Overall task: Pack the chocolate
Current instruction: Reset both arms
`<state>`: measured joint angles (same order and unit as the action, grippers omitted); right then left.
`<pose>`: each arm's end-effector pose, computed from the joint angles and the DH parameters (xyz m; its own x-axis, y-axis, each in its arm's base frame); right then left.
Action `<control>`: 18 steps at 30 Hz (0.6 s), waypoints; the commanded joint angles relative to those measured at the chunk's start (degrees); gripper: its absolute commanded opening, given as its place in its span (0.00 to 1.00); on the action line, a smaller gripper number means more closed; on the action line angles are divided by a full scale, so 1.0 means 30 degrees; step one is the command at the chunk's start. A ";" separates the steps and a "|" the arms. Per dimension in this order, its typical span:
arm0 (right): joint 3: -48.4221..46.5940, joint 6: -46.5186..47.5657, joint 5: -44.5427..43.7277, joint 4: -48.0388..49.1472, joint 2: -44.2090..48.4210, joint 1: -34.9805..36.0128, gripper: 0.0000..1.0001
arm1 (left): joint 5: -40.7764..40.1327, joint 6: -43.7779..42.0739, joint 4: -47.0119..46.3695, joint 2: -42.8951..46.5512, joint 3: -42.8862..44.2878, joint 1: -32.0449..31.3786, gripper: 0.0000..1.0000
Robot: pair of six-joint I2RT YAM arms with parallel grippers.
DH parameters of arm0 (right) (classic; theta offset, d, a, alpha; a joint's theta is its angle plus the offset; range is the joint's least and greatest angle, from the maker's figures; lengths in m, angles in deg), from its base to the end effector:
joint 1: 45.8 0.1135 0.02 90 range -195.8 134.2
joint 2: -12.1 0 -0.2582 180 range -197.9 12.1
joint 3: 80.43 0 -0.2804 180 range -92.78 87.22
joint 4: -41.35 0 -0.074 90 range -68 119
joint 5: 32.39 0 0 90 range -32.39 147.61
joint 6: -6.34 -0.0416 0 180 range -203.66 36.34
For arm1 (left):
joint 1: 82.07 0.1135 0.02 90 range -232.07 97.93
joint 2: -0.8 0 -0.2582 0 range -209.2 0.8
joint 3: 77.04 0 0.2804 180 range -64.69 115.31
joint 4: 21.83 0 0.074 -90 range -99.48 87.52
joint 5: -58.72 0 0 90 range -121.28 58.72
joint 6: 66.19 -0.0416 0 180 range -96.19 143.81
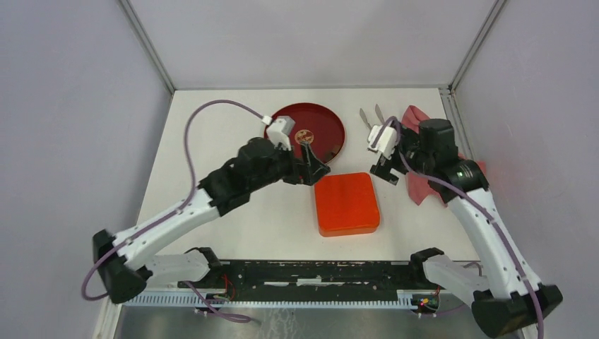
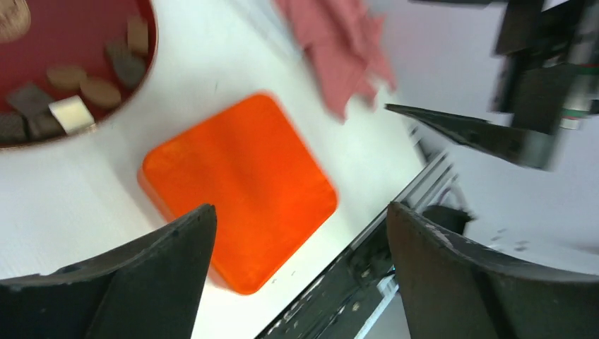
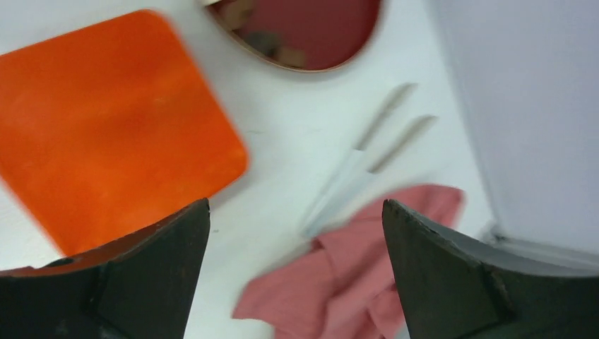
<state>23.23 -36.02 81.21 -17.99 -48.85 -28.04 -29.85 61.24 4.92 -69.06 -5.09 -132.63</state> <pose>0.2289 0.0908 0.3358 -0.0360 -0.7225 -0.6904 -0.8617 0.3723 -0.3448 0.2002 -0.2450 0.3179 -0.6885 -0.1195 -0.7153 0.4634 0.6862 -0.5606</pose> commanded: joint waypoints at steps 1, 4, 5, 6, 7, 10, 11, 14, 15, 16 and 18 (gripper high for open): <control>-0.0134 -0.5125 -0.4712 0.5519 0.2913 -0.0559 0.98 | -0.2588 -0.1005 -0.0314 0.3917 0.0891 -0.0005 1.00; -0.0753 -0.7998 -0.5583 0.7062 0.3943 -0.0573 0.98 | -0.4496 -0.1075 0.1356 0.5571 0.2293 -0.0015 1.00; -0.1658 -0.8557 -0.5359 0.6580 0.3681 -0.0558 0.98 | -0.4786 -0.1340 0.1908 0.5825 0.2893 0.0014 1.00; -0.2398 -0.8684 -0.4892 0.6142 0.3577 -0.0558 0.98 | -0.4806 -0.1570 0.2438 0.6003 0.3492 -0.0012 1.00; -0.2718 -0.8636 -0.4116 0.6027 0.3711 -0.0561 0.98 | -0.4738 -0.1779 0.2882 0.6154 0.3955 -0.0004 1.00; -0.3369 -0.9991 -0.3479 0.6205 0.3800 -0.0563 0.98 | -0.4231 -0.1958 0.3433 0.6644 0.4757 -0.0022 1.00; -0.3322 -1.0880 -0.3726 0.6596 0.3927 -0.0577 0.98 | -0.3946 -0.1981 0.3508 0.6790 0.4904 -0.0020 1.00; -0.3419 -1.3286 -0.5136 0.7020 0.4238 -0.0560 0.98 | -0.3215 -0.1963 0.3640 0.7141 0.5174 -0.0022 1.00; -0.3507 -1.3850 -0.5627 0.7074 0.4308 -0.0563 0.98 | -0.3068 -0.1982 0.3717 0.7233 0.5227 -0.0020 1.00; -0.3593 -1.4073 -0.5866 0.7012 0.4345 -0.0566 0.98 | -0.2962 -0.2010 0.3796 0.7300 0.5281 -0.0027 1.00; -0.3786 -1.4173 -0.5942 0.6930 0.4410 -0.0573 0.98 | -0.3061 -0.1990 0.4005 0.7437 0.5304 -0.0020 1.00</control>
<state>14.97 -71.39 67.35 1.12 -36.43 -29.72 -40.06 58.20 14.62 -47.12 9.03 -132.63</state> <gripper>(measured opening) 0.976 0.994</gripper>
